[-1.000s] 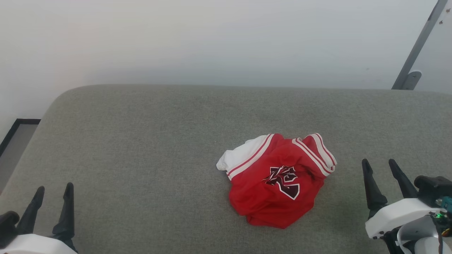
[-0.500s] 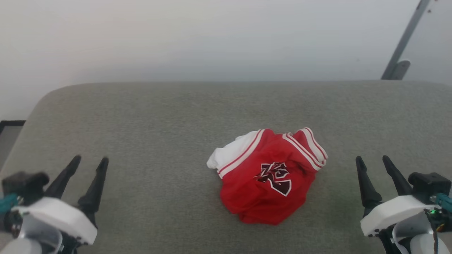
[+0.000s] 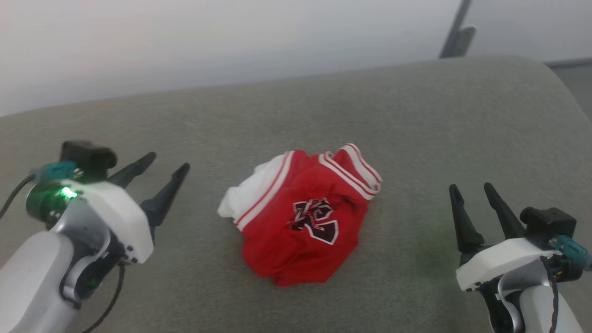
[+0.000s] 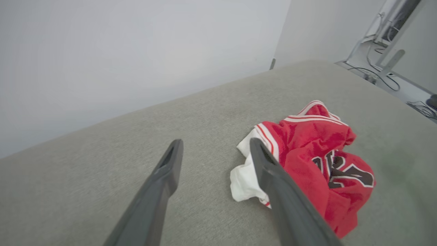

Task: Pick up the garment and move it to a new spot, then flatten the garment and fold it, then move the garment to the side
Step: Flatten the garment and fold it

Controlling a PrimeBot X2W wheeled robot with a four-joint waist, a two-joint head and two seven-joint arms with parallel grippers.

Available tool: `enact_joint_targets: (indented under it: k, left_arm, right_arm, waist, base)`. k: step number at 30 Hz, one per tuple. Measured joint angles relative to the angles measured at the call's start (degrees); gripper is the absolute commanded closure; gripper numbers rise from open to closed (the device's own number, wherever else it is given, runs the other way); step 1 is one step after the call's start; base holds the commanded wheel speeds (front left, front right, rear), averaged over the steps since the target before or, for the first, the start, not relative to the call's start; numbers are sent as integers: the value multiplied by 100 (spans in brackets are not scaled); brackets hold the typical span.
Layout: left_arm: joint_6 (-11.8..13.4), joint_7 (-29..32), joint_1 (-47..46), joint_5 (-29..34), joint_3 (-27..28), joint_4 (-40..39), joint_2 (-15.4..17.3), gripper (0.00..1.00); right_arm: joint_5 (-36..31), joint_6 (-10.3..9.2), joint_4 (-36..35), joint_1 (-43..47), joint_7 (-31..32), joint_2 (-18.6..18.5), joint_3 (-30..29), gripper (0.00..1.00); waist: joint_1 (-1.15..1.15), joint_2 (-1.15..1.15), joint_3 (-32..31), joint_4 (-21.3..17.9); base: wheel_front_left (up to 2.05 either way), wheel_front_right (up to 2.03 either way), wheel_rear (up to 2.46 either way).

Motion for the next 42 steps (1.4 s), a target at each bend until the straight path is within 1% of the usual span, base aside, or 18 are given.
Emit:
enact_joint_targets:
  k: [7, 12, 15, 18, 28, 29, 30, 31, 34, 38, 40, 42]
  left_arm:
    - [-172, 826, -598, -8, -508, 486, -157, 0]
    - [-218, 1404, -962, -15, -808, 903, -288, 0]
    - [-225, 1845, -1171, -29, -1014, 1196, -378, 0]
    - [-204, 2163, -1394, -30, -1144, 1496, -517, 0]
    - [-112, 2977, -2099, 7, -1503, 2761, -1026, 0]
    - [-116, 3014, -2196, 23, -1534, 2871, -1083, 26]
    - [-125, 3027, -2259, 4, -1527, 2980, -1150, 87]
    - [-144, 3067, -2323, -14, -1536, 3089, -1195, 100]
    - [-211, 3067, -2497, -25, -1563, 3295, -1230, 100]
    - [-248, 2797, -2528, -69, -1479, 3377, -1249, 100]
    - [-208, 2613, -2520, -120, -1341, 3343, -1168, 100]
    - [-146, 2455, -2479, -123, -1229, 3240, -996, 100]
  right_arm:
    - [76, 0, 236, -143, -181, 36, 121, 0]
    - [132, 0, 363, -224, -303, 43, 149, 0]
    - [144, 0, 419, -274, -347, 48, 155, 0]
    - [155, 0, 452, -337, -385, 48, 164, 0]
    - [158, 0, 576, -597, -461, 73, 274, 0]
    - [164, 0, 592, -623, -470, 73, 282, 0]
    - [168, 0, 599, -648, -479, 76, 294, 0]
    - [175, 0, 611, -675, -486, 75, 301, 0]
    - [198, 0, 642, -700, -513, 82, 315, 0]
    - [208, 0, 683, -707, -555, 73, 283, 0]
    - [213, 0, 706, -705, -563, 56, 236, 0]
    - [213, -1, 722, -691, -575, 31, 181, 0]
  waist:
    - [0, 0, 259, -463]
    - [0, 0, 461, -645]
    - [0, 0, 569, -689]
    - [0, 0, 655, -683]
    - [0, 0, 937, -609]
    - [0, 0, 968, -602]
    - [0, 0, 996, -595]
    - [0, 0, 1020, -587]
    - [0, 0, 1071, -560]
    - [0, 0, 1089, -494]
    - [0, 0, 1078, -439]
    - [0, 0, 1056, -373]
  base:
    - [0, 0, 0]
    - [0, 0, 0]
    - [0, 0, 0]
    - [0, 0, 0]
    - [0, 0, 0]
    - [0, 0, 0]
    - [0, 0, 0]
    - [0, 0, 0]
    - [0, 0, 0]
    - [0, 0, 0]
    - [0, 0, 0]
    - [0, 0, 0]
